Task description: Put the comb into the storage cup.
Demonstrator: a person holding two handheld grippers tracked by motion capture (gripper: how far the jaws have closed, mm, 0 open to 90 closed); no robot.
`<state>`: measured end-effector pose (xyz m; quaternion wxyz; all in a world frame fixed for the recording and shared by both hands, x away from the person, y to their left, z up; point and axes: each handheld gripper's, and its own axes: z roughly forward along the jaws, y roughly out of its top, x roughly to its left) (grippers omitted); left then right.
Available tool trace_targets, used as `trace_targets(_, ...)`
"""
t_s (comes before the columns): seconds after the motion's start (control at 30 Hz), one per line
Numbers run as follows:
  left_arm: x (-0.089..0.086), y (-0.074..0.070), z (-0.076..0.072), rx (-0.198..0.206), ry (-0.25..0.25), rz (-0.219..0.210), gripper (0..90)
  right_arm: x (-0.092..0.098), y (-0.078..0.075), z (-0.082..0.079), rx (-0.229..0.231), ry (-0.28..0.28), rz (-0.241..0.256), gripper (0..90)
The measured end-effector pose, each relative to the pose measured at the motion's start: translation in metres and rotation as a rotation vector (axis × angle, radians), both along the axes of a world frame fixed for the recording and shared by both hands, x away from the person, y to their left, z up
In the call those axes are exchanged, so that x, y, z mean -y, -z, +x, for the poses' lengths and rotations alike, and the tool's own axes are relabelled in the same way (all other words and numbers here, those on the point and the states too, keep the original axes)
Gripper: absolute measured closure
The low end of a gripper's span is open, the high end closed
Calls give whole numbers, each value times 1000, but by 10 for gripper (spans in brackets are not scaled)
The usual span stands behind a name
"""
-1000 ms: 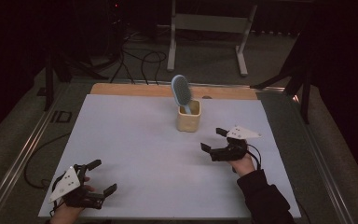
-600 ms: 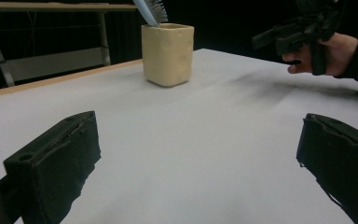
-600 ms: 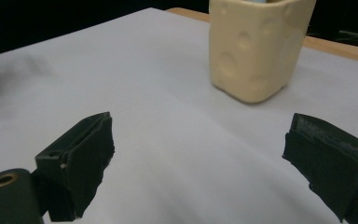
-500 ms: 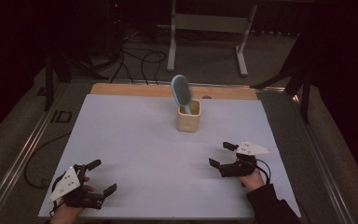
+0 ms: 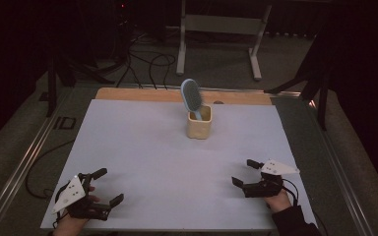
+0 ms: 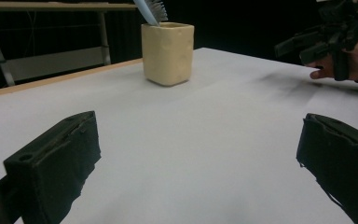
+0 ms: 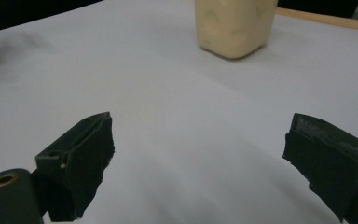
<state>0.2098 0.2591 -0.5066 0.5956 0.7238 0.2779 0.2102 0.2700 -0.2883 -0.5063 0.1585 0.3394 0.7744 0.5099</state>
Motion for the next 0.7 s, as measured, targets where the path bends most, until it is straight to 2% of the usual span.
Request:
trace_targets(0.4,0,0,0,0,2,1,0,20,5,-23,-16,56,-23,77)
trace_targets(0.6,1,0,0,0,1,0,0,25,5,-28,-15,92,-43,77)
trace_targets(0.7,1,0,0,0,4,2,0,27,6,-29,5,107,-57,77)
